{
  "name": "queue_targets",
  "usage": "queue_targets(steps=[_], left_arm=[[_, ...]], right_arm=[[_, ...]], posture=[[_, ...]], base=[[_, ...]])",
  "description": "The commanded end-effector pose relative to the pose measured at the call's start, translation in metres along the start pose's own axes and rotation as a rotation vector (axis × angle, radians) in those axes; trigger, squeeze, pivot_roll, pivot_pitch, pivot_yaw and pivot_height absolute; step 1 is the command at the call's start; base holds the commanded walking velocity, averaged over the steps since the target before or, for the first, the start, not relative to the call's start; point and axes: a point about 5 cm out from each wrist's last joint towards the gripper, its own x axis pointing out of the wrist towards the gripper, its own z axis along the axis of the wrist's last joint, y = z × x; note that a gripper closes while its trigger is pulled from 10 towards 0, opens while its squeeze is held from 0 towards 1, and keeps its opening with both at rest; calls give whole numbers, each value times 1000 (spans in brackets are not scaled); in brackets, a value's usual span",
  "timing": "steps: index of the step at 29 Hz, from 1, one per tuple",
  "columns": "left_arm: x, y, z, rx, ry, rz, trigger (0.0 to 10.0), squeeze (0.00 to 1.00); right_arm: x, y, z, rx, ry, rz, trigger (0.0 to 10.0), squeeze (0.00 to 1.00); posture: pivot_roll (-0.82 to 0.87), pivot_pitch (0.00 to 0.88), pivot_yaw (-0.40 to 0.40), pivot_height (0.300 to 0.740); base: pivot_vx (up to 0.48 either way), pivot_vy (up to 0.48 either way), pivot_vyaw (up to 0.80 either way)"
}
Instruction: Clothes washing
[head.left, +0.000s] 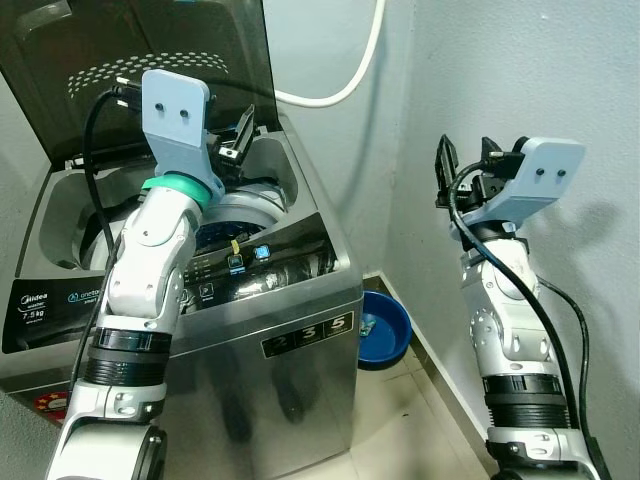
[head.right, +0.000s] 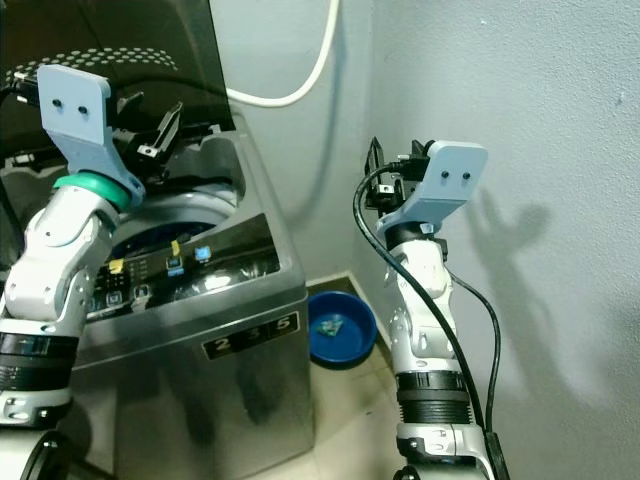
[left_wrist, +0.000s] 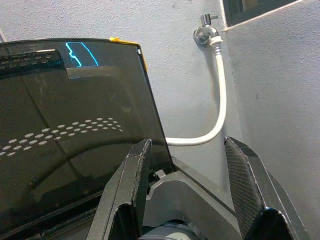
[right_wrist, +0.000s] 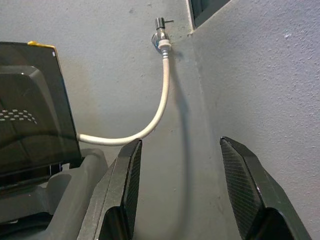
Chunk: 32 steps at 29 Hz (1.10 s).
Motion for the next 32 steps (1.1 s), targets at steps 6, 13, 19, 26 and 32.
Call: queue_targets(steps=[6, 13, 19, 26, 32], left_arm=[[-4, 8, -7, 6, 30, 34, 10000, 0], [-5, 8, -7, 0, 29, 36, 10000, 0], [-8, 7, -9, -8, 37, 39, 10000, 0], [-11, 4, -9, -33, 42, 31, 10000, 0], [-11, 1, -9, -35, 41, 33, 10000, 0]], right_arm=[[0, 9, -4, 7, 22, 36, 10000, 0], [1, 7, -1, 1, 11, 36, 10000, 0], [1, 7, -2, -6, 10, 29, 10000, 0], [1, 8, -4, 5, 18, 29, 10000, 0], [2, 8, -4, 9, 20, 32, 10000, 0]], posture=[[31, 0, 75, 740], [34, 0, 74, 740], [38, 0, 69, 740], [46, 0, 60, 740], [44, 0, 54, 740]], base=[[0, 0, 0], [0, 0, 0], [0, 0, 0], [0, 0, 0], [0, 0, 0]])
